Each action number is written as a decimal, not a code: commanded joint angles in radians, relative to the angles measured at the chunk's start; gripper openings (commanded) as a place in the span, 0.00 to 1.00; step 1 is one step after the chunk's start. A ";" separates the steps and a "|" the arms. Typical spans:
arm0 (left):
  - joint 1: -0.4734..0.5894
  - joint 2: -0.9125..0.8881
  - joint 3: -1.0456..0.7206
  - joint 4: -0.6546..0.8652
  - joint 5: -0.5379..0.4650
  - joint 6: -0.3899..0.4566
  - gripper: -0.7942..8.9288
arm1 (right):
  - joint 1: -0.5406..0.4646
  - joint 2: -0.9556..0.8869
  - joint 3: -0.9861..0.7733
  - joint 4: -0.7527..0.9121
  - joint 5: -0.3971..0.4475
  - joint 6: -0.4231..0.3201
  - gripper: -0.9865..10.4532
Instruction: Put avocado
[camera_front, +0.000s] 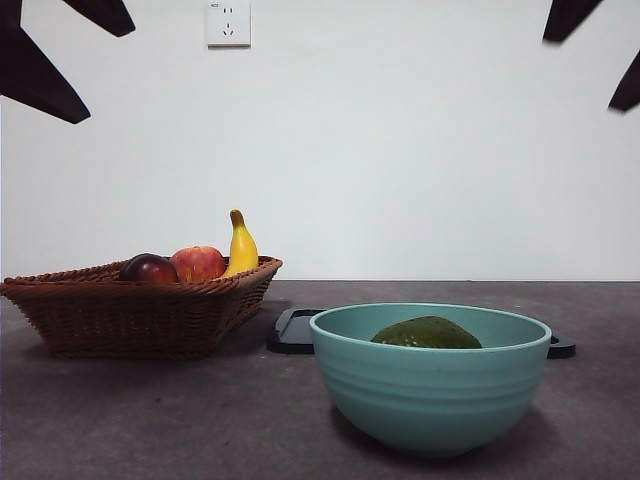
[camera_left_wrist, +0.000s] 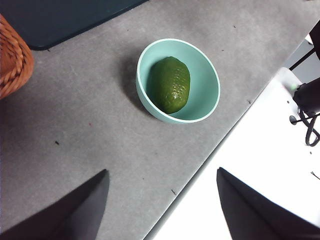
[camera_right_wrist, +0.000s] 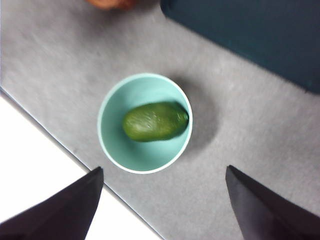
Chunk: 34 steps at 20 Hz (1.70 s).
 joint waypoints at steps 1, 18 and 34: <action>-0.008 0.005 0.008 0.010 0.009 0.002 0.43 | 0.019 0.075 0.011 0.021 0.043 0.000 0.42; -0.008 0.005 0.008 0.010 0.009 0.006 0.43 | 0.128 0.514 0.011 0.262 0.132 -0.015 0.31; -0.008 0.005 0.008 0.011 0.009 0.010 0.43 | 0.145 0.559 0.011 0.308 0.126 -0.041 0.13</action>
